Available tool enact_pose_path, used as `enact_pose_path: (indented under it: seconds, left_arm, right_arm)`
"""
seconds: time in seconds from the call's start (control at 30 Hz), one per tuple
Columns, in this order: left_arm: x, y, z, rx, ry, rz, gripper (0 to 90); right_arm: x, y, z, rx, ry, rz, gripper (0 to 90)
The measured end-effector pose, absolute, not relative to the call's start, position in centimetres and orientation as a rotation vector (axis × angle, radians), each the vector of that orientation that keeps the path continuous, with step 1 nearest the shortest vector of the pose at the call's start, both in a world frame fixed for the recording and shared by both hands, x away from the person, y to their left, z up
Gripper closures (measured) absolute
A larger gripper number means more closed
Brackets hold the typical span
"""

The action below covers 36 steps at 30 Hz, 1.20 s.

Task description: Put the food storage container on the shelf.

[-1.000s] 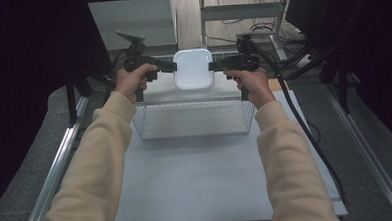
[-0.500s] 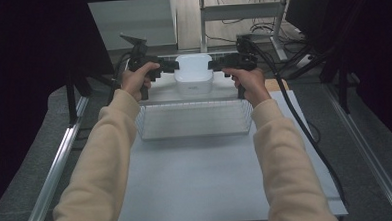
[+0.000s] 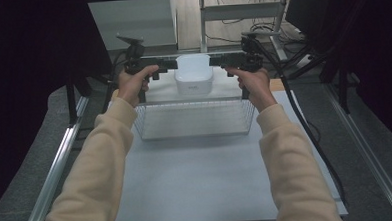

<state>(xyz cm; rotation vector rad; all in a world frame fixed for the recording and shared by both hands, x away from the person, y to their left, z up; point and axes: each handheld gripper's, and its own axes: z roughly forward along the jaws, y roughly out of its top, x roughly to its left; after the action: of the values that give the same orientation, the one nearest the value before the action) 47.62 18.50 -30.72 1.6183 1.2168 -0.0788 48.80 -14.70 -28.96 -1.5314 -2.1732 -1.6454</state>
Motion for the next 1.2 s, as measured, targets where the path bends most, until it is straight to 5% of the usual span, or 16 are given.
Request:
enact_pose_path:
  seconds: [0.4,0.83,1.2]
  left_arm:
    - [39.3,18.8,-31.4,1.728,1.085,0.096,28.9]
    - [31.8,19.9,-39.0,1.792,1.074,0.174,28.7]
    - [29.2,20.5,-44.8,1.871,1.137,0.155,29.3]
  right_arm:
    - [41.8,-17.2,-29.7,-1.324,-2.482,-1.736,34.6]
    - [34.8,-19.8,-35.9,-1.181,-2.545,-1.8,34.3]
    - [31.2,-21.8,-41.2,-1.195,-2.632,-1.705,32.8]
